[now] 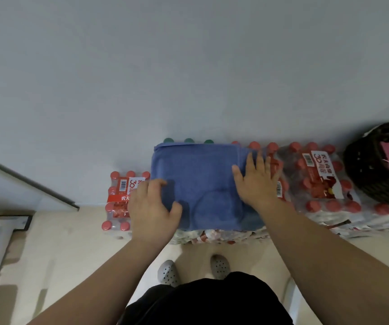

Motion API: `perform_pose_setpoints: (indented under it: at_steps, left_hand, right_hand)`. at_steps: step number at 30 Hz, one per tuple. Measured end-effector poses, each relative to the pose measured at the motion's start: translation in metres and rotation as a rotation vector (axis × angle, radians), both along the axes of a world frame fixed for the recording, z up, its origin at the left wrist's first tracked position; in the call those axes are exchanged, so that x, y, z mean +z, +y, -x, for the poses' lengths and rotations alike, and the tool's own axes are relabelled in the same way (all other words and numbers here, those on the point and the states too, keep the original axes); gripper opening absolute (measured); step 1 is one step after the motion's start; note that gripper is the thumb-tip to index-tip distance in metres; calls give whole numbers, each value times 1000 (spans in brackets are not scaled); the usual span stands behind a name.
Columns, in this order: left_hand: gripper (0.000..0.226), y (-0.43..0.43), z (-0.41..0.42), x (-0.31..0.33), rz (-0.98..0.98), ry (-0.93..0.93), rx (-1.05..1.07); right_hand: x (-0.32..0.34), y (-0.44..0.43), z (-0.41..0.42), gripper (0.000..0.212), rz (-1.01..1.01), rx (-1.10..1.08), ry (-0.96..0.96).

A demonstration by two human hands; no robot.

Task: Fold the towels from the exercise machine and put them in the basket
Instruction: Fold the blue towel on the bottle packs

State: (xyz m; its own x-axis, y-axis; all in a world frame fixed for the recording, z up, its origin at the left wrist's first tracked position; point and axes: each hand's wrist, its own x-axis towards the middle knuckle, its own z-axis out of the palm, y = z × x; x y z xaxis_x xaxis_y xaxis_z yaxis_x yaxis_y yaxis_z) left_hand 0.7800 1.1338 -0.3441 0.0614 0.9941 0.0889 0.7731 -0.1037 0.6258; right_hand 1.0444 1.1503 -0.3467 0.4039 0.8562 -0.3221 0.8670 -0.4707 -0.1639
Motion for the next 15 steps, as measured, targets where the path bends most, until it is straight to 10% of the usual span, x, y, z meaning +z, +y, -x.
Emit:
perform_pose_setpoints:
  at_steps: [15]
  left_hand:
    - [43,-40,-125,-14,-67,142,-234]
  right_hand:
    - [-14,29,-65,87,42,386,6]
